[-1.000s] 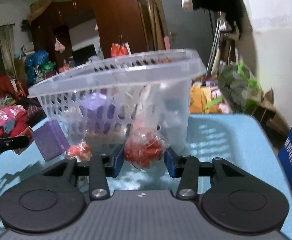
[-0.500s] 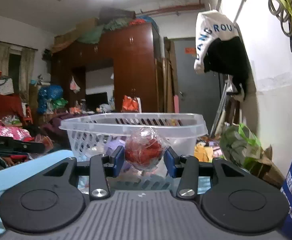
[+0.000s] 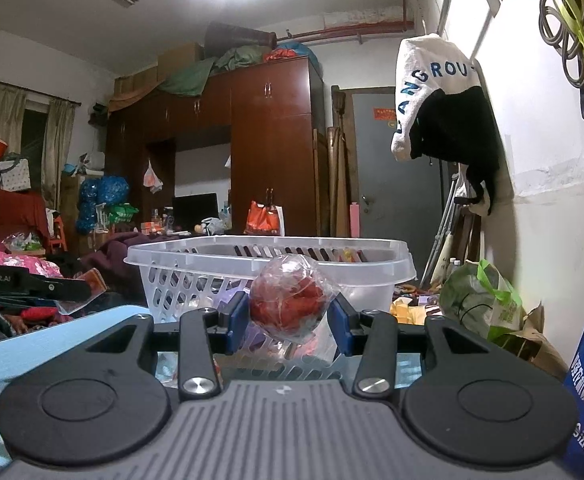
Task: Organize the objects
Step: 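Lift both held items over the white basket and release them, then grasp a blue box with the left tool while the right tool grasps a white-and-blue gum pack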
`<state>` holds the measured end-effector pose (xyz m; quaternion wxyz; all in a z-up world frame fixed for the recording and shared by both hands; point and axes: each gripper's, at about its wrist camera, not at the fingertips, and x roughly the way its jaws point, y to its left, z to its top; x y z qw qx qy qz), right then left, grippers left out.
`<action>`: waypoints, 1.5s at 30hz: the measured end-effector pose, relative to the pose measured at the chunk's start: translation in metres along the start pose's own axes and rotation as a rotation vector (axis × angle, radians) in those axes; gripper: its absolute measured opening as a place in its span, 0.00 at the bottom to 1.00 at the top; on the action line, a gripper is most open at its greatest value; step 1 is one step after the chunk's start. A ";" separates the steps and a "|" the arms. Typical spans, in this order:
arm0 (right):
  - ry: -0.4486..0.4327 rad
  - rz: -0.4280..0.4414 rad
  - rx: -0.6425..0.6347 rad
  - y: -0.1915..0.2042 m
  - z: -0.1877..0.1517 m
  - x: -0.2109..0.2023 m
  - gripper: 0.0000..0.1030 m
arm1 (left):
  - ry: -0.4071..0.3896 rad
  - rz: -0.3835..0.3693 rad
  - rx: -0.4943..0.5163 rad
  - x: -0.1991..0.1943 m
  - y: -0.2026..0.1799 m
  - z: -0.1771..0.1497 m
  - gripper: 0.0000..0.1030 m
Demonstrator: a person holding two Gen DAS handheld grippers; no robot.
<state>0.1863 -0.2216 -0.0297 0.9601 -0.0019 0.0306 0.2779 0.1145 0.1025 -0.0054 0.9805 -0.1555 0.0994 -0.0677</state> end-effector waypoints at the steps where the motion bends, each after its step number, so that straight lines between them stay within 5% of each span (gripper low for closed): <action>1: 0.000 0.000 0.000 0.000 0.000 0.000 0.46 | -0.006 -0.001 0.001 -0.001 0.000 0.000 0.62; 9: -0.001 -0.009 0.007 -0.002 0.000 0.000 0.46 | -0.210 0.017 0.073 -0.032 -0.011 -0.006 0.62; 14: -0.032 -0.030 0.047 -0.004 0.000 -0.010 0.45 | -0.314 0.140 0.143 -0.036 -0.026 0.002 0.62; 18: -0.091 -0.029 0.031 0.005 0.036 -0.016 0.45 | -0.326 0.077 0.148 -0.031 -0.040 0.045 0.62; 22: -0.075 -0.059 -0.017 0.009 0.086 0.018 0.45 | -0.261 0.009 0.193 -0.001 -0.071 0.090 0.62; 26: 0.045 -0.143 -0.022 0.002 0.104 0.076 0.49 | -0.097 -0.014 0.174 0.056 -0.085 0.113 0.68; 27: 0.070 -0.138 -0.016 -0.001 0.104 0.086 0.63 | -0.064 0.012 0.166 0.070 -0.085 0.113 0.78; 29: 0.119 -0.140 -0.006 -0.002 0.101 0.094 0.87 | 0.010 0.079 0.159 0.088 -0.081 0.109 0.80; 31: 0.073 -0.133 0.009 -0.001 0.096 0.073 1.00 | 0.009 0.080 0.171 0.074 -0.075 0.099 0.80; 36: 0.053 -0.029 0.146 -0.004 0.062 0.017 1.00 | -0.035 0.058 0.225 0.014 -0.070 0.067 0.94; 41: 0.314 0.057 0.114 0.018 0.012 0.033 1.00 | 0.094 0.120 0.228 0.010 -0.053 0.038 0.97; 45: 0.429 0.168 0.162 0.029 -0.007 0.048 1.00 | 0.215 0.157 0.188 0.032 -0.035 0.025 0.95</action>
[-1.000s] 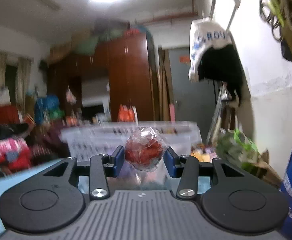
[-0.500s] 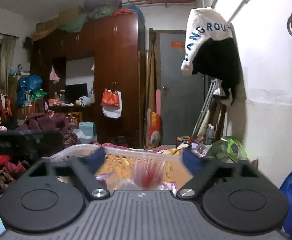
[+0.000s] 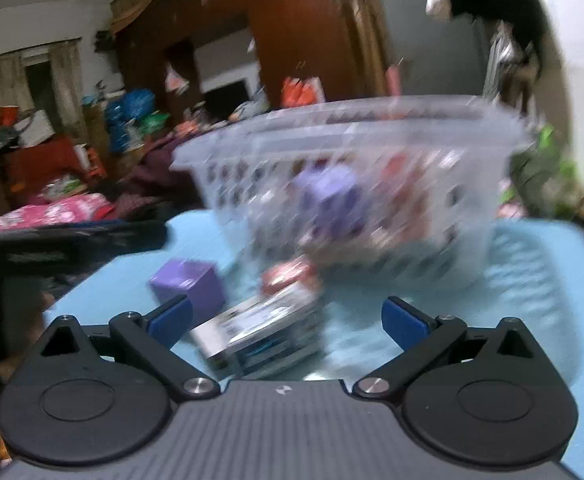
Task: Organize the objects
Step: 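Grasp a blue box with the left tool while the right tool grasps a white-and-blue gum pack, then carry both held boxes over the white basket and open both tools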
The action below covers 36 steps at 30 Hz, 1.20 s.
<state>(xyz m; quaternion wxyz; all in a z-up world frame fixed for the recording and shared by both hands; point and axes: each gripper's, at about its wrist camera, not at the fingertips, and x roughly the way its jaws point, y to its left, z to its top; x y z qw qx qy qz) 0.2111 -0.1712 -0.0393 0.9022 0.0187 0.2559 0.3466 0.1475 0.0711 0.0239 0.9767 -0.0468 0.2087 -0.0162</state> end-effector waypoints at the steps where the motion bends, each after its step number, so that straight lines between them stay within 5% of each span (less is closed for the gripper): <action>1: 0.010 0.003 0.000 0.001 -0.001 0.004 1.00 | 0.018 0.005 0.000 0.004 0.001 -0.003 0.95; 8: 0.121 0.030 0.000 0.000 0.000 0.026 0.93 | 0.072 0.027 0.028 0.016 -0.007 -0.016 0.95; 10: 0.142 0.025 -0.025 0.003 -0.003 0.026 0.74 | 0.094 0.022 0.036 0.019 -0.012 -0.020 0.95; 15: 0.063 -0.004 -0.036 -0.007 -0.007 -0.001 0.72 | 0.103 0.067 0.058 0.023 -0.019 -0.019 0.94; 17: 0.026 -0.028 -0.018 -0.017 -0.006 -0.008 0.71 | 0.135 0.090 0.077 0.030 -0.023 -0.018 0.80; 18: 0.007 -0.043 -0.012 -0.021 -0.006 -0.013 0.71 | 0.149 0.092 0.088 0.033 -0.023 -0.018 0.64; 20: -0.037 -0.074 -0.009 -0.027 -0.008 -0.021 0.71 | 0.144 0.097 0.082 0.035 -0.022 -0.017 0.62; 25: -0.134 -0.129 -0.025 -0.031 -0.009 -0.032 0.71 | -0.050 0.072 0.060 0.011 -0.021 -0.016 0.61; 31: -0.233 -0.190 -0.096 -0.017 -0.012 -0.039 0.71 | -0.358 0.142 0.153 -0.028 -0.041 -0.030 0.61; 36: -0.303 -0.232 -0.101 -0.020 -0.011 -0.044 0.71 | -0.445 0.106 0.112 -0.044 -0.038 -0.038 0.61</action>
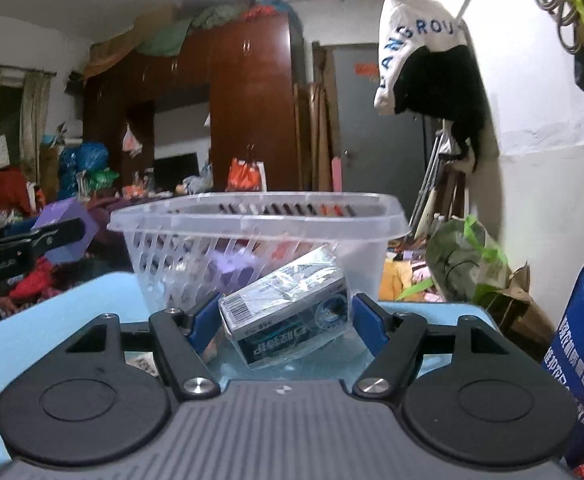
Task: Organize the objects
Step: 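Carry both held boxes over the white basket and open both tools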
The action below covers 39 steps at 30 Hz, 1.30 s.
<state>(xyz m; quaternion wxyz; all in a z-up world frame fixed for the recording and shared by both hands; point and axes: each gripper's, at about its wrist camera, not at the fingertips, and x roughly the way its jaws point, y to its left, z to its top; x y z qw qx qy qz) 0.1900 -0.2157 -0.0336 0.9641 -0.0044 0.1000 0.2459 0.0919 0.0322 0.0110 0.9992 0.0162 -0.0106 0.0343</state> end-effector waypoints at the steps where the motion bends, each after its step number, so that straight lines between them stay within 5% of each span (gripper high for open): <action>1: -0.016 -0.005 0.005 -0.001 0.000 -0.001 0.71 | 0.008 -0.015 -0.020 0.001 0.002 -0.001 0.61; 6: -0.118 -0.048 -0.013 0.001 -0.002 -0.011 0.71 | -0.023 -0.070 -0.033 0.000 0.001 -0.002 0.61; 39: -0.125 -0.032 -0.035 0.003 -0.004 -0.013 0.71 | 0.027 -0.105 -0.018 0.008 0.001 -0.003 0.61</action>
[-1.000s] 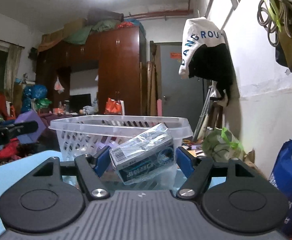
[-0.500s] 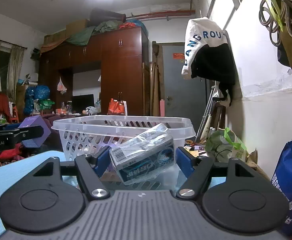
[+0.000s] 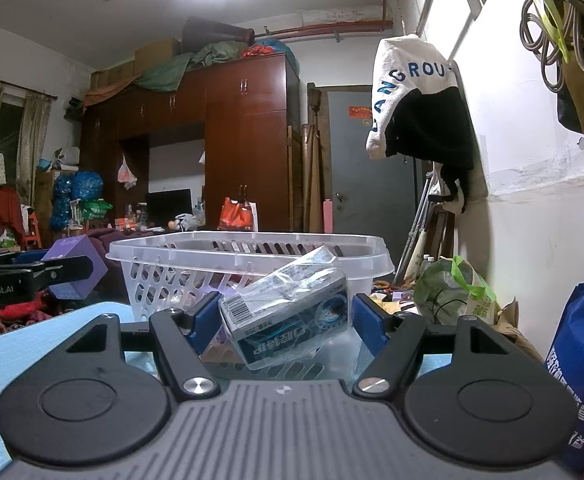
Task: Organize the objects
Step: 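Carry both held boxes over the white basket and open both tools, then grasp the white KENT pack with the left tool while the right tool grasps the red wrapped ball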
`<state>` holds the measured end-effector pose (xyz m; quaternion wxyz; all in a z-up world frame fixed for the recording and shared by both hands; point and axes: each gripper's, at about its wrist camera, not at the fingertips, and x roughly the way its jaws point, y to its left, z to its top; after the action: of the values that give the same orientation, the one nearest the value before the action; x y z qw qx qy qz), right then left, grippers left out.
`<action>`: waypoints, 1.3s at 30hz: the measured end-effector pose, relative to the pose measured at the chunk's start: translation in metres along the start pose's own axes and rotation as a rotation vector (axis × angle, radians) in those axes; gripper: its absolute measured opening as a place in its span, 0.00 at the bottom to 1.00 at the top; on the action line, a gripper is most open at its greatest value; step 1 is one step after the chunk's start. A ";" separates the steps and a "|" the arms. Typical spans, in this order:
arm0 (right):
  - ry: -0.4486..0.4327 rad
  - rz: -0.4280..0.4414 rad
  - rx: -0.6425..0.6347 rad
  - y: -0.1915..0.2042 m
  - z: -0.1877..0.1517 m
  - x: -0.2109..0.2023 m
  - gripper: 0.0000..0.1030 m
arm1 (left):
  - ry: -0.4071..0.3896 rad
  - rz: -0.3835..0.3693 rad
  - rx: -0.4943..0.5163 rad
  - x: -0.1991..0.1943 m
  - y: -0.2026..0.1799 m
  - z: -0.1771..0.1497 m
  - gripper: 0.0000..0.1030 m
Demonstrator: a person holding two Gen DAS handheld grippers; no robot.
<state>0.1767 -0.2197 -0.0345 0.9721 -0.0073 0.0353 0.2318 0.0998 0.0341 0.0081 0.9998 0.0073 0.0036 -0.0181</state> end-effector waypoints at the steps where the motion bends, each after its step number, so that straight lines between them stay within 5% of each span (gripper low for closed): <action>1: 0.000 0.000 0.000 0.000 0.000 0.000 0.71 | 0.002 0.000 0.000 0.000 0.000 0.000 0.61; 14: -0.001 0.005 0.000 0.000 0.001 -0.002 0.71 | 0.011 -0.003 -0.004 0.000 0.000 -0.001 0.61; 22: -0.113 0.081 0.063 -0.005 0.044 -0.015 0.71 | -0.062 -0.114 -0.111 0.001 0.004 0.036 0.61; 25: -0.095 0.031 -0.027 0.005 0.073 0.010 0.71 | -0.018 -0.110 -0.138 0.031 0.003 0.060 0.61; 29: 0.048 0.019 -0.070 0.005 0.100 0.074 0.72 | 0.155 -0.129 -0.173 0.094 0.005 0.082 0.64; 31: 0.112 -0.001 -0.072 0.005 0.104 0.098 0.85 | 0.247 -0.071 -0.179 0.121 0.007 0.081 0.80; 32: 0.139 -0.016 -0.080 0.006 0.104 0.103 0.98 | 0.286 -0.048 -0.192 0.130 0.009 0.078 0.80; 39: 0.114 0.034 -0.002 0.004 0.085 0.054 1.00 | 0.273 -0.057 -0.194 0.085 0.017 0.058 0.82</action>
<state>0.2288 -0.1896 0.0462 0.9644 -0.0208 0.0903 0.2475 0.1861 0.0475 0.0654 0.9851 -0.0871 0.1415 -0.0450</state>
